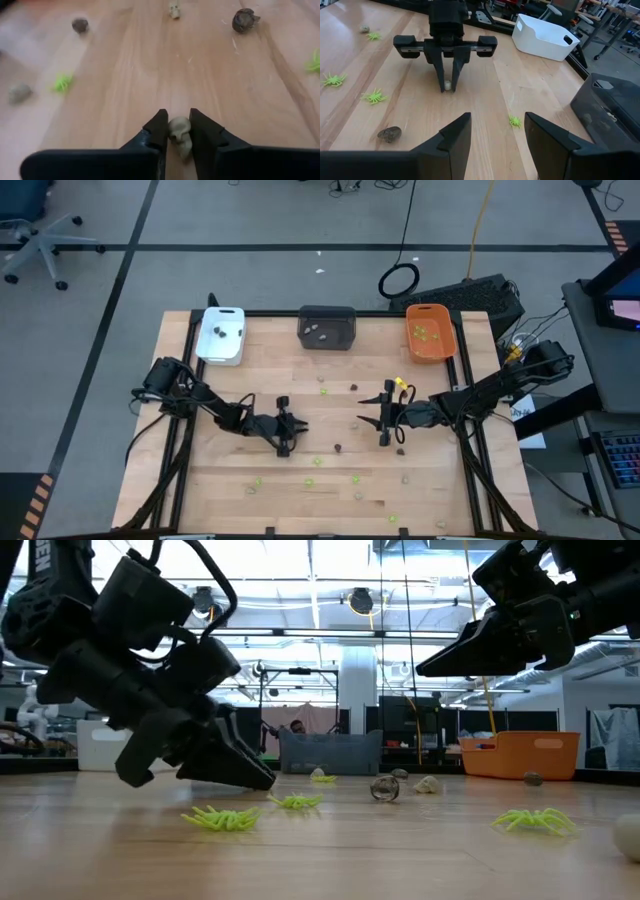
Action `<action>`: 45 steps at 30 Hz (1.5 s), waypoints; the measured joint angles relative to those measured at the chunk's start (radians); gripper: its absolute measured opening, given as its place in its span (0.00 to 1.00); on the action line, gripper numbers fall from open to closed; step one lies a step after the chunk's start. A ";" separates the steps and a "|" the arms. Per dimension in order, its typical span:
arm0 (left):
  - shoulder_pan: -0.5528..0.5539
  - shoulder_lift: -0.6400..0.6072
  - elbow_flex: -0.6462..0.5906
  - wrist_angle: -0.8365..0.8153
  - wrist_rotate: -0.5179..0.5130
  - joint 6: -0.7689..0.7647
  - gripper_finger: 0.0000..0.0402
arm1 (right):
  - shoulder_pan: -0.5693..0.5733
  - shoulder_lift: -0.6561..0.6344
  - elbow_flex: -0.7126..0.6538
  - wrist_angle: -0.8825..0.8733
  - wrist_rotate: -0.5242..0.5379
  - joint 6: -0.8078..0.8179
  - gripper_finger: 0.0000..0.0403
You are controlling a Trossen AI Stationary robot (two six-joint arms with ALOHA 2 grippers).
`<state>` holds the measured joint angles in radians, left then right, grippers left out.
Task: Sort Halloween decoration
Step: Put the white toy skull into the black bin
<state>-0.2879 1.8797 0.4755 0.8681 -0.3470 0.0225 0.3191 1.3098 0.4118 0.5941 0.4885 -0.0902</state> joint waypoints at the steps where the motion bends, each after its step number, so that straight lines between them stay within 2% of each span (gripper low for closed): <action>1: -0.002 -0.002 0.001 0.012 -0.003 0.030 0.15 | 0.000 0.000 0.000 0.000 0.000 0.000 0.42; 14: -0.017 -0.042 0.082 0.030 -0.002 0.477 0.16 | 0.000 0.000 0.000 0.000 0.000 0.000 0.42; 21: -0.020 -0.043 0.089 0.033 -0.002 0.665 0.17 | 0.000 0.000 0.000 0.000 0.000 0.000 0.42; 26: -0.020 -0.043 0.090 0.035 -0.002 0.742 0.17 | 0.000 0.000 0.000 0.000 0.000 0.000 0.42; 31: -0.020 -0.043 0.090 0.035 -0.002 0.799 0.17 | 0.000 0.000 0.000 0.000 0.000 0.000 0.42; 39: -0.020 -0.043 0.090 0.046 -0.002 0.795 0.17 | 0.000 0.000 0.000 0.000 0.000 0.000 0.42; 45: 0.001 -0.045 0.091 0.150 -0.041 0.623 0.17 | 0.000 0.000 0.000 0.000 0.000 0.000 0.42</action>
<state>-0.2867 1.8351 0.5667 1.0186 -0.3881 0.6455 0.3189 1.3101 0.4118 0.5938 0.4888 -0.0902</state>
